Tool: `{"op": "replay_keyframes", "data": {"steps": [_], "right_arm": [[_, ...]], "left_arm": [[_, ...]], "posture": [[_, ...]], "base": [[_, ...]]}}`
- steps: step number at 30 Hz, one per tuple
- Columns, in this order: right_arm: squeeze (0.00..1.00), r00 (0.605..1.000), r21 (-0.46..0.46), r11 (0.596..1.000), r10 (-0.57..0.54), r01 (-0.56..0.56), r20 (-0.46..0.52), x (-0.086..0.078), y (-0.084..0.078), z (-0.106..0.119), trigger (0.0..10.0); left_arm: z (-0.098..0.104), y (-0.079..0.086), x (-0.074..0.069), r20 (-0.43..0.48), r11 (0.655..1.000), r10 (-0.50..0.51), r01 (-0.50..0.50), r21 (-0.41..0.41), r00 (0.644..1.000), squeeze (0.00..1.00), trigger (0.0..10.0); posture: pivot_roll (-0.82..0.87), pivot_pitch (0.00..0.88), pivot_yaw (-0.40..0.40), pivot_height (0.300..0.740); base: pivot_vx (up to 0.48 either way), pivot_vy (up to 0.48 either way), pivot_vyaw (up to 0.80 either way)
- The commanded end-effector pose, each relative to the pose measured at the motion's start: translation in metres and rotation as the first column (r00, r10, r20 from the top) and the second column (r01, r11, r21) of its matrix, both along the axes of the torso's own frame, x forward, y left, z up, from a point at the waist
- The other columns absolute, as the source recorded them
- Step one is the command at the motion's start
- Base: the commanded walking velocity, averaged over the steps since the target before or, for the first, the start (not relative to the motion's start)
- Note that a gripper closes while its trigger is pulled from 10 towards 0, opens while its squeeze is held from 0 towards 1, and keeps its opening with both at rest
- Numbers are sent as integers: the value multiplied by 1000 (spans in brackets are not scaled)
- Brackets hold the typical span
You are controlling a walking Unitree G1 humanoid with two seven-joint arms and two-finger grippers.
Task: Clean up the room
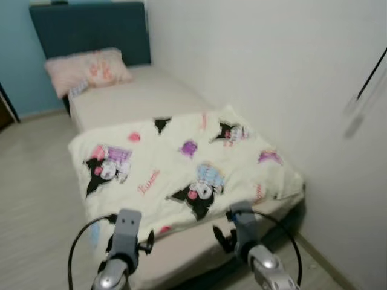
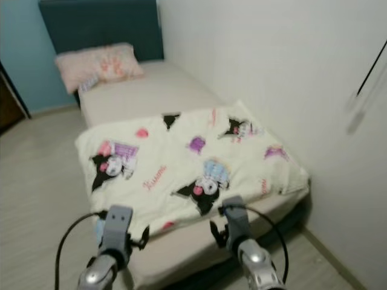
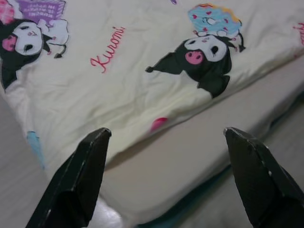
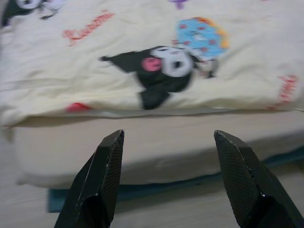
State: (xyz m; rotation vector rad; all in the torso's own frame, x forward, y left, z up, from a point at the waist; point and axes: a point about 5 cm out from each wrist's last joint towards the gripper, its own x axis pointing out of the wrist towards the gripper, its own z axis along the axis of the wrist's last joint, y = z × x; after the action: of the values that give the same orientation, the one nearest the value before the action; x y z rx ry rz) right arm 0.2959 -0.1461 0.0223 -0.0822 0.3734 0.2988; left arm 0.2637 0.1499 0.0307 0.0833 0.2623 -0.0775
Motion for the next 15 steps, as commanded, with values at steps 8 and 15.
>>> {"op": "replay_keyframes", "data": {"steps": [8, 15], "right_arm": [[0, 1000, 4, 1000, 1, -1, -15, -4, -1, -4, 10000], [0, 1000, 5, 1000, 7, -7, -8, -3, 0, -2, 10000]], "left_arm": [[-2, 8, -1, -11, 999, 46, -46, -5, 999, 0, 10000], [0, 19, 1, -4, 991, 128, -128, -29, 992, 0, 10000]], "posture": [[-34, 85, -83, 740], [-40, 92, -86, 740]], "base": [[0, -480, 0], [0, 274, 0]]}}
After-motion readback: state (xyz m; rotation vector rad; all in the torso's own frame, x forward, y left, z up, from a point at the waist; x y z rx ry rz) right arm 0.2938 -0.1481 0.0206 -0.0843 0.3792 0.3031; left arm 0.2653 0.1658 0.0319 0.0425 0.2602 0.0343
